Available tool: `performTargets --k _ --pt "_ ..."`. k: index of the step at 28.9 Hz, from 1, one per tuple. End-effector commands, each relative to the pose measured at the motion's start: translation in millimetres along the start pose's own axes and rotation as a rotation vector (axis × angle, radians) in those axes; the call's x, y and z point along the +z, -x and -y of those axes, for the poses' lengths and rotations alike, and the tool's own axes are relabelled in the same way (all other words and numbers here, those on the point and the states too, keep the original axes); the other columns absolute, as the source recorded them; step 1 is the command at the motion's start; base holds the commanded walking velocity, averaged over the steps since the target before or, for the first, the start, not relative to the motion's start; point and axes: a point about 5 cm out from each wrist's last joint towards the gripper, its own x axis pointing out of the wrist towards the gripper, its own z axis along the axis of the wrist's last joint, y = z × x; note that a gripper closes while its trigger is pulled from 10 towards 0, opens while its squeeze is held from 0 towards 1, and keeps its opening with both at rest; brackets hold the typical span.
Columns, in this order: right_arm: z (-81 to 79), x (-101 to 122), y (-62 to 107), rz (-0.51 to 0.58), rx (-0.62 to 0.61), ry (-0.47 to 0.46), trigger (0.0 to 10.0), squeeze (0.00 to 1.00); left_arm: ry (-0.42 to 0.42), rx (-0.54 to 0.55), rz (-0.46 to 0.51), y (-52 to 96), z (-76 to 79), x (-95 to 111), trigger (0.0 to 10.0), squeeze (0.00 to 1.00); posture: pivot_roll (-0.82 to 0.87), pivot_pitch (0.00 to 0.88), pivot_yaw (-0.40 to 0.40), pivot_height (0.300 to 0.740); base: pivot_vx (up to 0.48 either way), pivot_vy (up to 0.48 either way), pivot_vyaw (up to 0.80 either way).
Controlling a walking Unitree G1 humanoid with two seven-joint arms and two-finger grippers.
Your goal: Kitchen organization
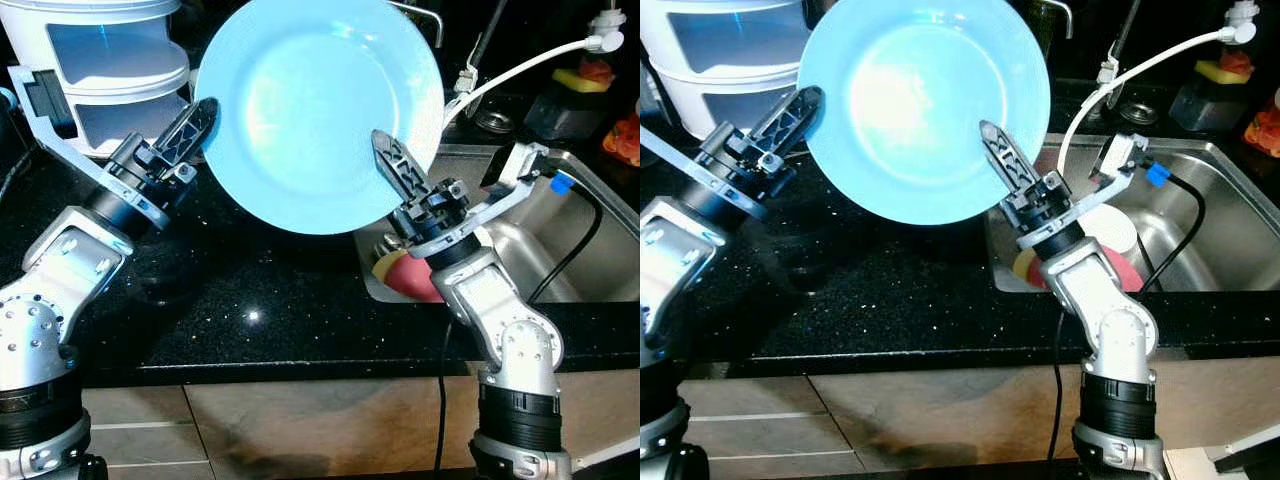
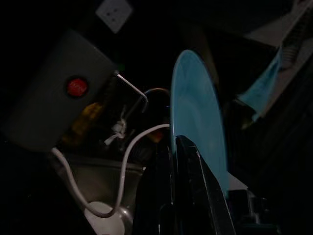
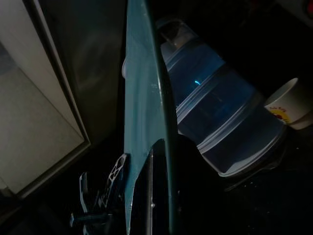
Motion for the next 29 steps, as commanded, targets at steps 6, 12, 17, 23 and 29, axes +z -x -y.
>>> performTargets --k 6,12,17,23,29 --pt "-6.2 3.7 0.7 0.019 0.038 0.025 0.0 0.00 -0.031 0.034 -0.002 -0.5 -2.1 -1.1 10.0 1.00 0.18 0.052 -0.070 0.740 0.000 0.000 0.00" --pt "7.9 60.5 12.4 0.207 -0.118 0.265 10.0 0.00 -0.076 0.160 0.061 31.0 -20.9 28.0 10.0 0.00 0.18 0.056 -0.064 0.740 0.000 0.000 0.00" --pt "19.6 99.2 25.4 0.283 -0.308 0.501 10.0 0.00 -0.100 0.223 0.081 44.4 -29.0 36.6 10.0 0.00 0.20 0.060 -0.066 0.740 0.000 0.000 0.00" --pt "26.1 128.3 49.5 0.236 -0.522 0.829 10.0 0.00 -0.100 0.256 0.040 46.7 -33.7 23.7 10.0 0.00 0.19 0.053 -0.067 0.740 0.000 0.000 0.00" --pt "62.4 132.3 88.0 0.242 -0.783 0.814 10.0 0.00 -0.090 0.283 0.012 41.7 -40.0 17.7 10.0 0.00 0.18 0.042 -0.055 0.740 0.000 0.000 0.00"
